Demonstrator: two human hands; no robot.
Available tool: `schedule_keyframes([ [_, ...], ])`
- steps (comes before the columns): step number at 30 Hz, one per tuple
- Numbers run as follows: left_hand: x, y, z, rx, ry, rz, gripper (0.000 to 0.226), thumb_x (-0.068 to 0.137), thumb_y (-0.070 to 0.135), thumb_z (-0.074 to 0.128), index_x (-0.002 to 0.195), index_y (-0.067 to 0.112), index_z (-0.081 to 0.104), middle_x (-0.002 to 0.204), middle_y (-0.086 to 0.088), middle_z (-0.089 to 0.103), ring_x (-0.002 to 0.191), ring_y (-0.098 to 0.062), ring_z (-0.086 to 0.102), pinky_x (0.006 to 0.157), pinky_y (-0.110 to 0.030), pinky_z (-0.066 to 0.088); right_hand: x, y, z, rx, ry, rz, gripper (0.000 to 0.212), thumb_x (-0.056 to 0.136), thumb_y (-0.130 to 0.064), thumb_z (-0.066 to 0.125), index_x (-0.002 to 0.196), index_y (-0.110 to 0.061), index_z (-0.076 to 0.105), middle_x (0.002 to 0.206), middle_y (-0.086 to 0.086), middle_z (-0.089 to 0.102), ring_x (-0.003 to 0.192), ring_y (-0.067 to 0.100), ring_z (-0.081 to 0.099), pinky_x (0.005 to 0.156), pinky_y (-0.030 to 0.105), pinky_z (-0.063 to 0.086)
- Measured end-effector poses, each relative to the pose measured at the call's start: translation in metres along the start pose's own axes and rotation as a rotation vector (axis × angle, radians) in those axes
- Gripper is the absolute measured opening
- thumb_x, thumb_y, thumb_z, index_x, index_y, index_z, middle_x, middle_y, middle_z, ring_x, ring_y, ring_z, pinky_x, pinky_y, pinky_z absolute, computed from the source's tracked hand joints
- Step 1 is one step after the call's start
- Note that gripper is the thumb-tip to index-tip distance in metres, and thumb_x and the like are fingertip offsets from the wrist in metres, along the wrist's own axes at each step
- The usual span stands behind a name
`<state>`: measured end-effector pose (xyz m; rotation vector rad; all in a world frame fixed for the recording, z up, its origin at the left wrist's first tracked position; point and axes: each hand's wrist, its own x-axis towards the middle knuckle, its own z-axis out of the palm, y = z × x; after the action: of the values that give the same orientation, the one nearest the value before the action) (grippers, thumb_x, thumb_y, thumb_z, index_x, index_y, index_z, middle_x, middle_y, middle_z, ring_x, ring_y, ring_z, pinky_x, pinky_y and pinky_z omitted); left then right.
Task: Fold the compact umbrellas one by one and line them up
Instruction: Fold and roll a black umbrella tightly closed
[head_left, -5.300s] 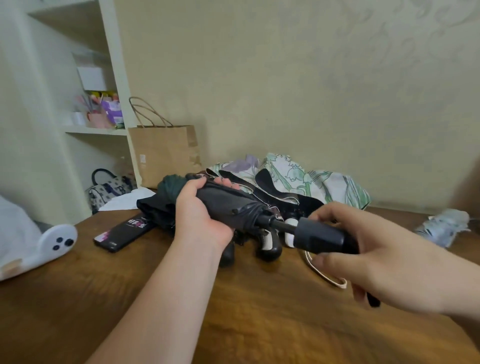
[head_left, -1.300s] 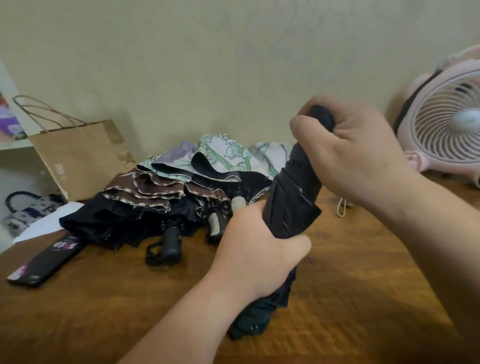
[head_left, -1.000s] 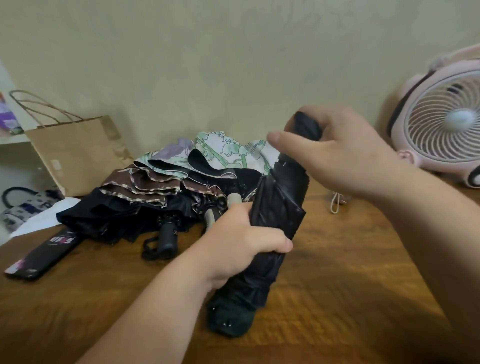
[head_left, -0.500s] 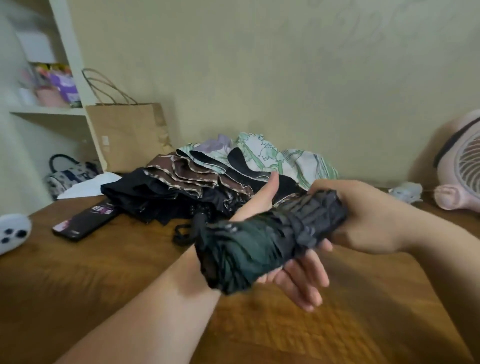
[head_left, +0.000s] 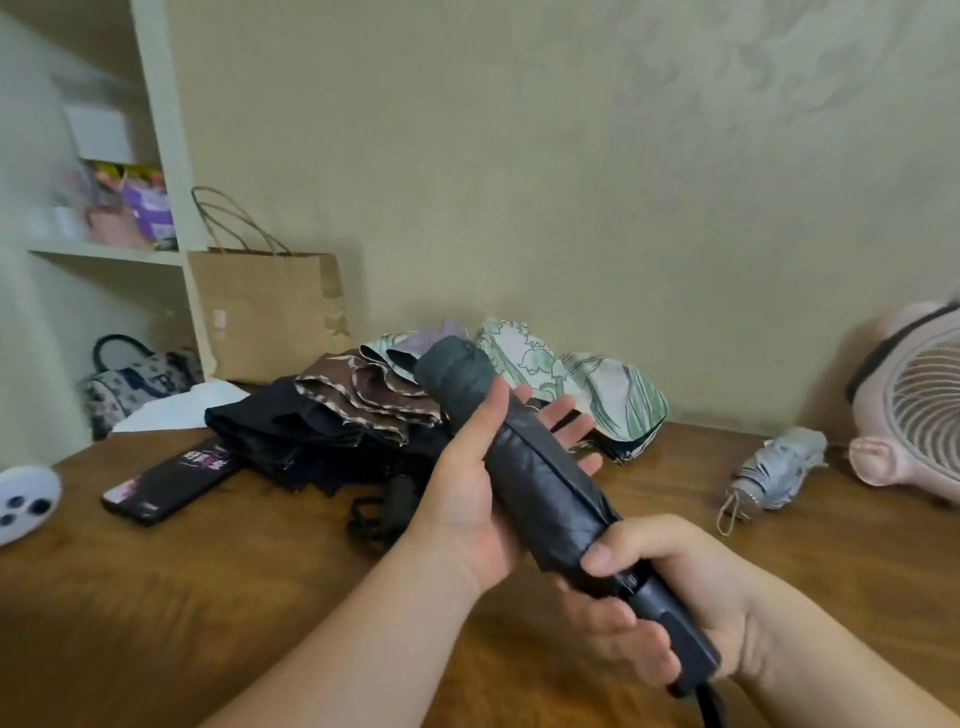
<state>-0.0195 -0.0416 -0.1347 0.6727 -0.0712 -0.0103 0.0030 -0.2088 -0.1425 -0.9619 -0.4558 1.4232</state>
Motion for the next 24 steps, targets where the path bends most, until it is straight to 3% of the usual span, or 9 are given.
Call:
schedule_keyframes([
  [3, 0.001, 0.003, -0.006, -0.038, 0.078, -0.019, 0.042, 0.073, 0.051, 0.076, 0.082, 0.011, 0.076, 0.082, -0.008, 0.072, 0.073, -0.025, 0.073, 0.078, -0.041, 0.057, 0.006, 0.005, 0.014, -0.160, 0.240, 0.004, 0.023, 0.080, -0.019, 0.071, 0.095, -0.004, 0.059, 0.070, 0.012, 0.055, 0.050, 0.018, 0.056, 0.043, 0.025, 0.049],
  [6, 0.004, 0.003, -0.008, -0.019, 0.211, -0.001, 0.056, 0.060, 0.052, 0.086, 0.095, 0.012, 0.067, 0.077, -0.007, 0.067, 0.071, -0.026, 0.071, 0.072, -0.039, 0.060, 0.005, 0.008, 0.021, -0.445, 0.537, -0.072, 0.029, 0.088, -0.024, 0.075, 0.104, -0.009, 0.056, 0.075, 0.014, 0.060, 0.057, 0.023, 0.058, 0.052, 0.032, 0.056],
  [10, 0.010, -0.007, -0.002, 0.128, 0.336, 0.098, 0.072, 0.066, 0.063, 0.080, 0.113, 0.011, 0.068, 0.095, -0.012, 0.077, 0.090, -0.035, 0.076, 0.086, -0.057, 0.058, -0.009, 0.026, 0.009, -0.825, 0.897, -0.237, 0.040, 0.087, -0.038, 0.077, 0.117, -0.024, 0.053, 0.071, 0.002, 0.063, 0.053, 0.017, 0.058, 0.049, 0.031, 0.053],
  [14, 0.009, -0.015, 0.004, 0.178, 0.251, 0.106, 0.064, 0.091, 0.065, 0.052, 0.132, 0.018, 0.064, 0.123, -0.011, 0.074, 0.115, -0.031, 0.070, 0.104, -0.058, 0.046, -0.017, 0.042, 0.003, -0.594, 0.953, -0.515, 0.022, 0.083, -0.037, 0.077, 0.089, -0.029, 0.058, 0.062, -0.007, 0.059, 0.044, 0.013, 0.048, 0.046, 0.025, 0.041],
  [16, 0.007, -0.022, 0.004, 0.268, 0.185, 0.151, 0.071, 0.090, 0.058, 0.059, 0.144, 0.014, 0.053, 0.131, -0.012, 0.069, 0.120, -0.032, 0.067, 0.098, -0.055, 0.051, -0.018, 0.039, 0.003, -0.419, 0.992, -0.596, 0.024, 0.086, -0.036, 0.075, 0.093, -0.025, 0.055, 0.060, 0.002, 0.059, 0.040, 0.018, 0.046, 0.040, 0.023, 0.035],
  [18, 0.007, -0.033, 0.002, 0.390, 0.228, 0.192, 0.080, 0.082, 0.041, 0.072, 0.154, 0.021, 0.042, 0.134, -0.009, 0.064, 0.112, -0.031, 0.070, 0.088, -0.053, 0.056, -0.024, 0.030, 0.004, -0.294, 1.099, -0.683, 0.026, 0.094, -0.029, 0.070, 0.102, -0.014, 0.050, 0.061, 0.010, 0.058, 0.039, 0.020, 0.045, 0.040, 0.020, 0.033],
  [20, 0.007, -0.043, 0.000, 0.542, 0.267, 0.171, 0.072, 0.082, 0.018, 0.072, 0.149, 0.020, 0.047, 0.130, -0.007, 0.065, 0.098, -0.031, 0.075, 0.083, -0.052, 0.057, -0.030, 0.015, -0.004, -0.234, 1.251, -0.713, 0.030, 0.095, -0.028, 0.068, 0.111, -0.013, 0.047, 0.065, 0.012, 0.057, 0.042, 0.018, 0.047, 0.042, 0.022, 0.036],
  [22, 0.004, -0.052, 0.002, 0.663, 0.227, 0.131, 0.048, 0.090, -0.001, 0.068, 0.133, 0.017, 0.057, 0.117, -0.008, 0.070, 0.083, -0.034, 0.076, 0.072, -0.049, 0.060, -0.033, -0.003, -0.028, -0.255, 1.392, -0.668, 0.040, 0.090, -0.039, 0.072, 0.114, -0.022, 0.044, 0.072, 0.009, 0.058, 0.053, 0.017, 0.053, 0.051, 0.027, 0.044],
  [24, -0.001, -0.058, 0.002, 0.748, 0.148, 0.100, 0.040, 0.093, -0.008, 0.064, 0.123, 0.016, 0.059, 0.100, -0.007, 0.073, 0.070, -0.034, 0.073, 0.059, -0.046, 0.061, -0.033, -0.019, -0.058, -0.320, 1.535, -0.585, 0.050, 0.079, -0.057, 0.069, 0.106, -0.024, 0.043, 0.082, 0.007, 0.058, 0.069, 0.023, 0.057, 0.065, 0.038, 0.050],
])
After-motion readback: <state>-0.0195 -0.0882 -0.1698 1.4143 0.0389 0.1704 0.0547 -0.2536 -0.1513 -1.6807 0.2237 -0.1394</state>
